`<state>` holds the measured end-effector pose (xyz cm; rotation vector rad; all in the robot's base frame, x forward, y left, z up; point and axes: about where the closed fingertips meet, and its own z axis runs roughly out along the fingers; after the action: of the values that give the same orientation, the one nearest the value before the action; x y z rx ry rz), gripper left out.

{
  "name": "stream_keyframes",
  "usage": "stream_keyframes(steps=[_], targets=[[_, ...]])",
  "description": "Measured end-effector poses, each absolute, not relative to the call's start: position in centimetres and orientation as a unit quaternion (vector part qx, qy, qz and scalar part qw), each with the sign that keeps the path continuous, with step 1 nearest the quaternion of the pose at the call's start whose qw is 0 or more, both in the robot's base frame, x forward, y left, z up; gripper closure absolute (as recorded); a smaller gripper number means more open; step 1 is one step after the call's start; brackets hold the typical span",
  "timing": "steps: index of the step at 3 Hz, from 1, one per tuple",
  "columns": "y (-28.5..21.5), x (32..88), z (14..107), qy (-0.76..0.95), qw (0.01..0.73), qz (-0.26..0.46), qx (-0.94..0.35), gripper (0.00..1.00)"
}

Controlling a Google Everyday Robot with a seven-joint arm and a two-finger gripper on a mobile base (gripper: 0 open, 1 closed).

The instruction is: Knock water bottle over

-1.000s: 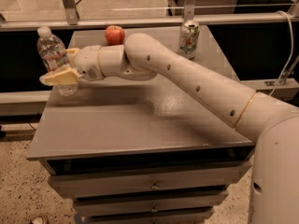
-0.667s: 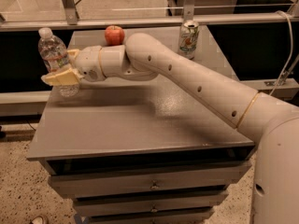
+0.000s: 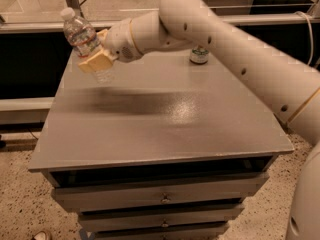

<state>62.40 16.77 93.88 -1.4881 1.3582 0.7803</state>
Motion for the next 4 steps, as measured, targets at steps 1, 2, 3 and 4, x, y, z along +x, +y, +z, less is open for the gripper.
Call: stream_keyframes(steps=[1,2,3,4], targets=[[12.6,62.9,93.7,0.591,0.409,0.27,-0.641,1.0],[8.7,62.8,91.7,0.625,0.327,0.228,-0.671,1.0],[6.0,61.6,88.9,0.643,0.236,0.205,-0.699,0.86],[4.9,60.6,86.7,0.646,0.167,0.189,-0.72,0.62]])
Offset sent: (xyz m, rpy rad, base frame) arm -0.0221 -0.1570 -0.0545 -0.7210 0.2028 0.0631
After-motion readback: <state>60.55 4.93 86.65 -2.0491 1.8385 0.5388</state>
